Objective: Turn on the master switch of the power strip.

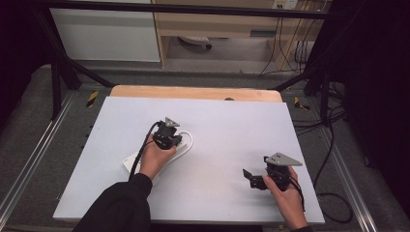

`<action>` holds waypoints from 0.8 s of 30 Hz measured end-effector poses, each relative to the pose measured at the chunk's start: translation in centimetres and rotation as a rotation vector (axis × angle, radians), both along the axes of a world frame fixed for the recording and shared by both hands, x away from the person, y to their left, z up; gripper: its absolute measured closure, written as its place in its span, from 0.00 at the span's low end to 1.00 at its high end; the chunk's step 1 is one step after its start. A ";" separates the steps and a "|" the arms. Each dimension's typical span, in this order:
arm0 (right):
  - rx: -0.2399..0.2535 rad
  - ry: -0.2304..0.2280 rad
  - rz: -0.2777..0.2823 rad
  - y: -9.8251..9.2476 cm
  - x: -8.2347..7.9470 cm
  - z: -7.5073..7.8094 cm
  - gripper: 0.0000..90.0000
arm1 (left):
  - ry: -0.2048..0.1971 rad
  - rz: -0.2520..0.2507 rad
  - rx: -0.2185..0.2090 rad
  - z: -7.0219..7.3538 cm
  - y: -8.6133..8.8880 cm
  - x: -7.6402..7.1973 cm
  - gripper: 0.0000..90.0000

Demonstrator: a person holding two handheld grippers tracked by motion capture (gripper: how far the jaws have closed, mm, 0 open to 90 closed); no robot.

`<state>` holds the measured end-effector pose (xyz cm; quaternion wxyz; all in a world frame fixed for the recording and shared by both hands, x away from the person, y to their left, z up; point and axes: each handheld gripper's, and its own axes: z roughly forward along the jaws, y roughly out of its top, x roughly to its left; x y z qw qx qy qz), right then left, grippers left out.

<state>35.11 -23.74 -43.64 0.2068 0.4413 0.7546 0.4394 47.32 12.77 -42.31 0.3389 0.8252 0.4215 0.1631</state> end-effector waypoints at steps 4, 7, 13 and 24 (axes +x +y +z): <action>0.006 0.004 -0.003 0.0 0.1 -0.1 0.03 | 0.001 0.000 0.012 0.1 -0.1 0.0 1.00; 0.010 0.008 -0.002 0.0 0.1 -0.1 0.03 | 0.016 0.005 0.002 0.1 -0.1 0.1 1.00; 0.019 0.010 -0.010 -0.2 0.2 -0.2 0.03 | 0.023 0.021 -0.015 0.4 0.0 0.7 1.00; 0.026 0.010 -0.025 -0.2 0.4 -0.3 0.03 | 0.009 0.015 -0.079 0.8 -0.3 1.0 1.00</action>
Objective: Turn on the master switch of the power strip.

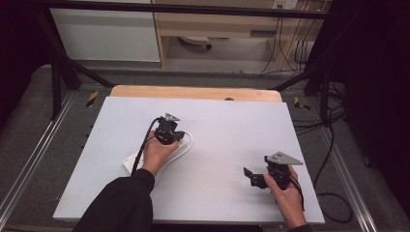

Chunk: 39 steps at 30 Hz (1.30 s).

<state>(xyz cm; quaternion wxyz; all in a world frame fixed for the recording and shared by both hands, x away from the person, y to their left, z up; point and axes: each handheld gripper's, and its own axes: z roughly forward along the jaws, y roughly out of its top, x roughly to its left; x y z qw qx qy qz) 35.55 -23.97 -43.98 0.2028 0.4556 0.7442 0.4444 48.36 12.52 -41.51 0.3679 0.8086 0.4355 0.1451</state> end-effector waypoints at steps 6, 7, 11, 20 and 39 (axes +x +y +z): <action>-0.005 0.000 0.006 0.2 0.1 0.0 0.03 | -0.027 0.020 -0.032 0.5 0.5 -0.1 1.00; -0.005 -0.002 0.007 0.2 0.1 0.0 0.03 | -0.032 0.019 -0.032 0.6 0.5 -0.1 1.00; -0.005 0.000 0.005 0.1 0.1 0.0 0.04 | -0.038 0.017 -0.037 0.8 0.4 -0.1 1.00; -0.007 0.002 0.001 0.1 0.2 0.0 0.03 | -0.072 0.021 -0.051 1.1 0.5 0.1 0.91; 0.014 -0.021 -0.025 -0.8 -0.3 0.6 0.03 | -0.152 0.063 -0.141 3.4 1.9 -0.6 0.22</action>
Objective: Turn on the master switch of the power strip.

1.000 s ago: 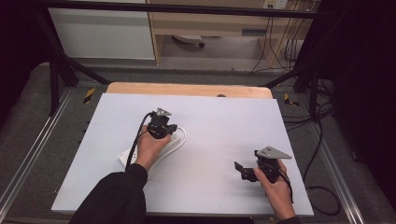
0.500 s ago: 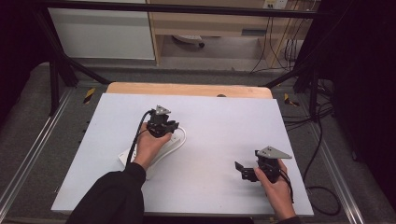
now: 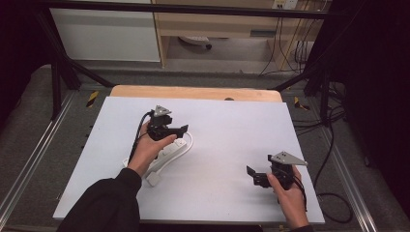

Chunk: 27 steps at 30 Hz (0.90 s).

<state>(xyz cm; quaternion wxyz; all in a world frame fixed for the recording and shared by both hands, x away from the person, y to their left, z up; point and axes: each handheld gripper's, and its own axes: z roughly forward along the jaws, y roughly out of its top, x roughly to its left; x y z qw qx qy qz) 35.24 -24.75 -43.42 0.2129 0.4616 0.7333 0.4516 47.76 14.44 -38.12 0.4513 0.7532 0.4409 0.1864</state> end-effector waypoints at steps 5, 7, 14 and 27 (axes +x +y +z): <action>0.000 -0.001 0.007 0.1 0.0 0.0 0.03 | 0.001 0.027 -0.008 0.4 0.9 -0.1 0.14; -0.004 -0.004 0.011 0.2 0.0 0.1 0.03 | -0.005 0.037 -0.020 0.5 1.3 -0.3 0.13; -0.008 0.006 -0.001 0.0 0.1 -0.2 0.04 | -0.008 0.054 -0.034 0.8 3.0 -0.4 0.10; -0.009 0.001 0.008 0.3 0.0 0.0 0.03 | -0.020 0.068 -0.027 2.0 5.9 -2.2 0.09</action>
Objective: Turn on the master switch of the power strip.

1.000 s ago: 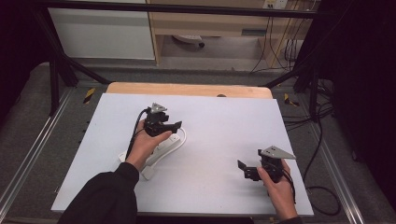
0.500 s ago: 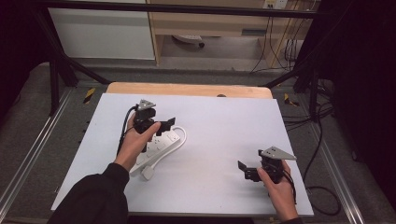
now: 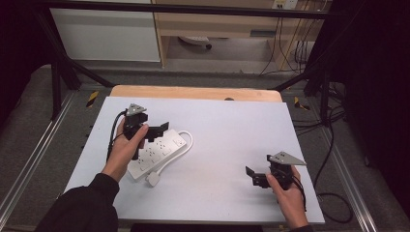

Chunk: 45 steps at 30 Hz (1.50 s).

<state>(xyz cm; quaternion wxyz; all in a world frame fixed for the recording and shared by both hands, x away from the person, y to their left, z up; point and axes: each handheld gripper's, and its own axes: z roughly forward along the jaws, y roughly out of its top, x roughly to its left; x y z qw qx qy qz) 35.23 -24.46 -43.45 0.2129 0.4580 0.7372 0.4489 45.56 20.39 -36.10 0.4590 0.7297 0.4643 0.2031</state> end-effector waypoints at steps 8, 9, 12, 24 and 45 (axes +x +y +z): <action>0.000 -0.003 0.005 0.1 0.0 0.0 0.03 | -0.006 -0.021 -0.008 0.8 1.3 -1.5 0.09; 0.000 -0.004 0.005 0.2 0.0 0.0 0.03 | -0.007 -0.025 -0.008 0.9 1.5 -1.7 0.09; -0.003 -0.005 0.009 0.2 0.1 0.0 0.03 | -0.009 -0.018 -0.009 1.1 2.0 -2.2 0.09; -0.012 -0.001 0.005 0.2 0.1 0.0 0.03 | -0.016 0.011 -0.032 1.0 4.5 -4.5 0.08; -0.025 0.005 0.004 0.2 0.2 -0.2 0.03 | -0.050 0.032 -0.043 -1.0 8.1 -9.8 0.08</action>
